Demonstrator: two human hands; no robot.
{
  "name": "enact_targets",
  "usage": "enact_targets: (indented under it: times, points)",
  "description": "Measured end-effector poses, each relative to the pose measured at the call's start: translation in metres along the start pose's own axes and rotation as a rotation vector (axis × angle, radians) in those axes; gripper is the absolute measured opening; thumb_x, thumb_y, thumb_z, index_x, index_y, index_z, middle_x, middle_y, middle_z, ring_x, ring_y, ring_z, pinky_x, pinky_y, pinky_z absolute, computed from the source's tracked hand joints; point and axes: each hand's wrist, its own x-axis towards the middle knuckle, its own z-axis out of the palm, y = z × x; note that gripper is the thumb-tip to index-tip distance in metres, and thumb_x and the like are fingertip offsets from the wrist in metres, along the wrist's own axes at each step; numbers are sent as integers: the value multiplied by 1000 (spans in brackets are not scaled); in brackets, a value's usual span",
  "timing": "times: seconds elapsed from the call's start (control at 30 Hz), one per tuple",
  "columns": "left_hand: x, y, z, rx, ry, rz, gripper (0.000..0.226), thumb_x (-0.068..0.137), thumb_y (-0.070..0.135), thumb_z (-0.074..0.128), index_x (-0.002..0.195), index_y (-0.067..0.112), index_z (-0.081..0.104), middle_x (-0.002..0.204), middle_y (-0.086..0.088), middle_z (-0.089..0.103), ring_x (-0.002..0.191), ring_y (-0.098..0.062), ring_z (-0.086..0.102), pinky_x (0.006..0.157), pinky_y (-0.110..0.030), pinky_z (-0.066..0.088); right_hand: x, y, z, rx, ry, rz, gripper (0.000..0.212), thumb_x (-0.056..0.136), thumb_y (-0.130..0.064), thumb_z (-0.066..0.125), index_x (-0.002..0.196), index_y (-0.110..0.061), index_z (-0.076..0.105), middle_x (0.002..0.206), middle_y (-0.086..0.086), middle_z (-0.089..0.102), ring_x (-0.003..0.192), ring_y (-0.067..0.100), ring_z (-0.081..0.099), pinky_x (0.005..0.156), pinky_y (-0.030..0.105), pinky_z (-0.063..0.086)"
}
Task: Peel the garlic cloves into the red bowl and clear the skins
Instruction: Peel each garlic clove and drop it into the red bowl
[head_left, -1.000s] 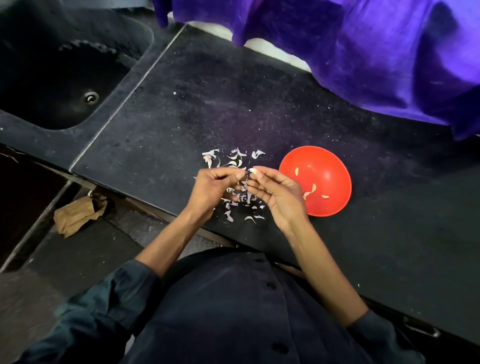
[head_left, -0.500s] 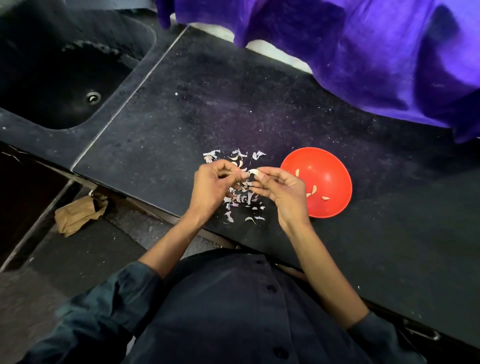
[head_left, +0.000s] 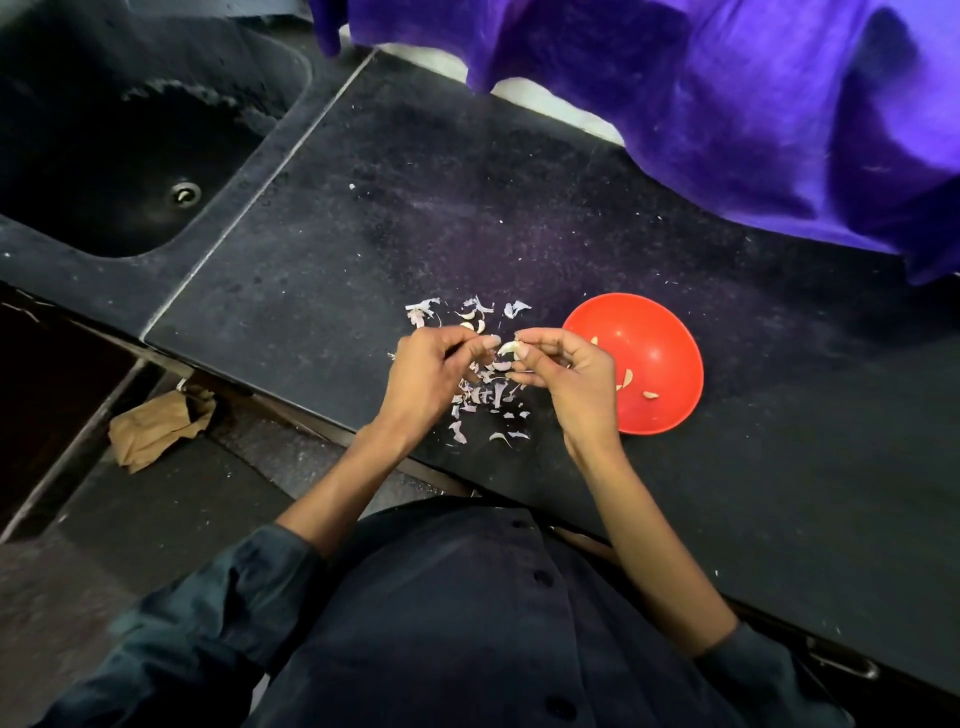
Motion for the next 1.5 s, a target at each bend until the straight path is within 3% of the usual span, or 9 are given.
enact_targets:
  times: [0.13,0.23,0.47,0.77,0.9,1.03,1.2,1.37,1.5]
  points:
    - [0,6,-1,-286,-75,-77,18,93,15,63,109,12,70,91,1,71,69,-7,65,54,-26,57,0,-3,-1,-87,-40,-56,18,86,2,66,89,-15,70,78,-2,71,70,8,67,60,20,54]
    - [-5,12,0,-500,-152,-169,12,89,6,65,99,5,71,88,-8,70,69,-10,64,56,-25,57,-1,-8,-2,-126,-98,-100,16,86,0,68,90,-15,71,80,-3,72,72,9,68,62,21,55]
    - [-9,16,-3,-782,-203,-340,14,89,-1,60,91,6,72,75,-4,72,64,-9,66,56,-22,57,-5,-11,1,-116,-60,-184,18,83,1,71,84,-17,68,77,0,70,66,9,64,59,19,52]
    - [-9,22,-4,-844,-247,-428,13,90,-3,55,94,-1,67,70,-7,71,58,-11,64,57,-24,58,-6,-8,-3,-165,-50,-293,10,82,-7,73,87,-15,70,84,13,69,71,14,64,60,21,51]
    - [-9,26,-8,-826,-254,-455,13,88,-6,55,91,-2,67,68,-10,70,56,-13,65,56,-26,58,-4,-7,-4,-230,-61,-344,14,81,-13,75,85,-26,71,83,0,67,71,18,64,62,32,54]
    - [-8,29,-10,-815,-279,-484,12,83,-4,57,91,-3,66,67,-9,70,54,-13,64,56,-26,57,-5,-9,-5,-240,-73,-406,6,81,-11,74,85,-14,71,83,1,63,69,6,59,60,19,49]
    - [-7,37,-10,-786,-292,-488,20,87,-7,53,81,0,71,63,-8,68,51,-11,61,55,-26,58,-7,-5,-3,-219,-45,-453,4,85,-16,71,87,-19,71,84,0,63,71,25,64,61,43,55]
    - [-4,43,-10,-779,-294,-505,20,90,-10,49,86,-1,67,60,-7,68,49,-11,60,55,-25,58,-10,-11,0,-152,-14,-451,11,84,-18,71,88,-28,70,82,5,65,69,27,64,58,31,54]
    - [-4,43,-11,-768,-301,-522,17,89,-9,51,88,-2,66,62,-8,68,50,-11,61,54,-25,58,-11,-9,-1,-152,-17,-441,10,84,-21,71,89,-29,71,83,5,66,70,28,65,59,38,55]
